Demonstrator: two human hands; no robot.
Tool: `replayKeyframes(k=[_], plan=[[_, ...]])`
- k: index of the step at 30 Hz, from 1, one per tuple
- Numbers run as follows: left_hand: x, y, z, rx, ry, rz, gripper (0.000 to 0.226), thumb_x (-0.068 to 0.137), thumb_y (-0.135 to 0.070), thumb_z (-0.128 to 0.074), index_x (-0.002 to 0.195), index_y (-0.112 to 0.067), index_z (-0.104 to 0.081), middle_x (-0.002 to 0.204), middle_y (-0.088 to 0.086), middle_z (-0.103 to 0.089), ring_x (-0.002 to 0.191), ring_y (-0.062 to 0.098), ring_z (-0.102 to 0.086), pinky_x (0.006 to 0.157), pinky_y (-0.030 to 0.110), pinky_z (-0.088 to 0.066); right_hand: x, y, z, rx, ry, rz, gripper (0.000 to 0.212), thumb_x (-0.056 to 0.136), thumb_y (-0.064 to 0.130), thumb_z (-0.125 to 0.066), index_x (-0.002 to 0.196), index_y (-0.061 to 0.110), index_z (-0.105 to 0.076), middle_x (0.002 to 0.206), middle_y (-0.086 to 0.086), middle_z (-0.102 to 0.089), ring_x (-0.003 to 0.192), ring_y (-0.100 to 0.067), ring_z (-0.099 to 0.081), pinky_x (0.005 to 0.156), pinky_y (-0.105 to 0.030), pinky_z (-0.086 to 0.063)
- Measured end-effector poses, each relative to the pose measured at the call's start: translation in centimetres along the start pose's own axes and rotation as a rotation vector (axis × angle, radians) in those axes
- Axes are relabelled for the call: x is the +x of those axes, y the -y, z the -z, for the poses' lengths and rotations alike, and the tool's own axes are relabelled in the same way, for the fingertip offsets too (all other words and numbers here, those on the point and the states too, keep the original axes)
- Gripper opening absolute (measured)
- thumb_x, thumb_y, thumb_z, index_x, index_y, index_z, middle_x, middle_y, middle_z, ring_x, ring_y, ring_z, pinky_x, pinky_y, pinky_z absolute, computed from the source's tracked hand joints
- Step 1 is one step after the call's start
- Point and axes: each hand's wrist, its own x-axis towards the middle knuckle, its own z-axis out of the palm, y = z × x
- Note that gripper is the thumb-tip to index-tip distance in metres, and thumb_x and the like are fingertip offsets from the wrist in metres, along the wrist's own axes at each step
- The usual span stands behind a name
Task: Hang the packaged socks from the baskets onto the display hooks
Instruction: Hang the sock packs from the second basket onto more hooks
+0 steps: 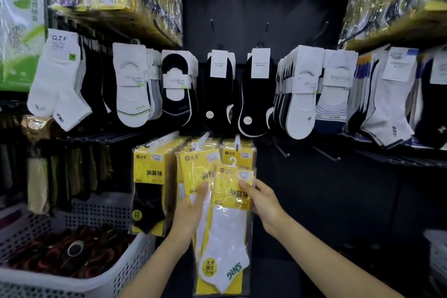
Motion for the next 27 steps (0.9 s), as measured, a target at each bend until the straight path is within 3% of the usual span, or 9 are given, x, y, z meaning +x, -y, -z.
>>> replayKeyframes(k=[2, 4, 7, 9, 15, 21, 23, 25, 27], plan=[[0.1, -0.8, 0.6, 0.029, -0.020, -0.011, 0.053, 0.066, -0.075, -0.046, 0.062, -0.022, -0.042, 0.050, -0.014, -0.042, 0.043, 0.002, -0.042, 0.052, 0.025, -0.030, 0.2, -0.1, 1.1, -0.013, -0.050, -0.012, 0.015, 0.095, 0.018, -0.056, 0.106, 0.013, -0.066, 0.102, -0.007, -0.073, 0.090, -0.020, -0.071, 0.073, -0.030, -0.057], [0.5, -1.4, 1.4, 0.064, -0.060, -0.034, 0.049, 0.075, -0.069, -0.047, 0.059, -0.028, -0.028, 0.036, -0.012, -0.032, 0.031, 0.002, -0.032, 0.047, 0.022, -0.020, 0.6, -0.1, 2.0, -0.047, -0.107, 0.008, 0.015, 0.096, 0.015, -0.054, 0.104, 0.013, -0.066, 0.099, -0.006, -0.073, 0.090, -0.019, -0.071, 0.074, -0.029, -0.057], [1.8, -1.7, 2.9, 0.050, -0.091, -0.083, 0.045, 0.077, -0.067, -0.047, 0.059, -0.028, -0.036, 0.047, -0.013, -0.039, 0.042, 0.000, -0.033, 0.049, 0.020, -0.021, 1.5, 0.6, 2.7, -0.076, -0.168, 0.062, 0.011, 0.095, 0.013, -0.055, 0.096, 0.013, -0.066, 0.084, 0.001, -0.073, 0.069, -0.007, -0.071, 0.052, -0.017, -0.052], [2.6, -2.0, 3.6, 0.060, -0.090, -0.096, 0.048, 0.072, -0.071, -0.045, 0.061, -0.025, -0.037, 0.059, -0.001, -0.040, 0.051, 0.009, -0.033, 0.051, 0.022, -0.022, 2.4, 1.0, 2.8, -0.086, -0.190, 0.096, 0.011, 0.095, 0.011, -0.055, 0.091, 0.013, -0.065, 0.079, 0.002, -0.072, 0.061, -0.003, -0.069, 0.047, -0.014, -0.049], [4.1, -2.0, 4.5, 0.047, -0.074, -0.087, 0.062, 0.064, -0.078, -0.045, 0.062, -0.018, -0.030, 0.061, 0.008, -0.028, 0.065, 0.022, -0.031, 0.057, 0.029, -0.022, 5.5, 1.5, 1.6, -0.158, -0.187, 0.171, 0.011, 0.096, 0.010, -0.052, 0.095, 0.012, -0.063, 0.084, 0.002, -0.069, 0.074, -0.009, -0.066, 0.054, -0.015, -0.052], [5.2, -1.3, 4.6, 0.023, -0.076, -0.106, 0.061, 0.066, -0.077, -0.047, 0.058, -0.022, -0.023, 0.058, 0.004, -0.024, 0.060, 0.019, -0.026, 0.057, 0.027, -0.022, 8.3, 0.5, 0.5, -0.207, -0.174, 0.189, 0.011, 0.097, 0.009, -0.051, 0.101, 0.009, -0.061, 0.088, 0.000, -0.067, 0.077, -0.010, -0.065, 0.054, -0.014, -0.052], [5.4, -1.2, 4.6, 0.020, -0.065, -0.104, 0.063, 0.064, -0.079, -0.047, 0.057, -0.020, -0.026, 0.058, 0.007, -0.026, 0.058, 0.020, -0.028, 0.056, 0.027, -0.025, 9.4, 0.0, 0.3, -0.184, -0.216, 0.155, 0.011, 0.096, 0.011, -0.053, 0.101, 0.008, -0.062, 0.094, -0.005, -0.068, 0.084, -0.017, -0.066, 0.065, -0.022, -0.055], [5.7, -0.7, 4.5, 0.005, -0.042, -0.102, 0.078, 0.068, -0.078, -0.047, 0.072, -0.001, -0.055, 0.071, 0.028, -0.042, 0.066, 0.032, -0.050, 0.066, 0.032, -0.043, 10.5, -0.6, 0.3, -0.138, -0.275, 0.115, 0.011, 0.094, 0.014, -0.058, 0.099, 0.005, -0.064, 0.094, -0.008, -0.067, 0.089, -0.022, -0.064, 0.070, -0.026, -0.053], [5.8, -0.5, 4.5, -0.005, -0.055, -0.086, 0.100, 0.077, -0.071, -0.048, 0.118, 0.020, -0.044, 0.091, 0.038, -0.054, 0.088, 0.044, -0.060, 0.086, 0.042, -0.047, 11.2, -1.2, 0.4, -0.139, -0.370, 0.067, 0.016, 0.089, 0.021, -0.066, 0.094, 0.006, -0.064, 0.084, -0.002, -0.064, 0.083, -0.018, -0.059, 0.066, -0.024, -0.048]])
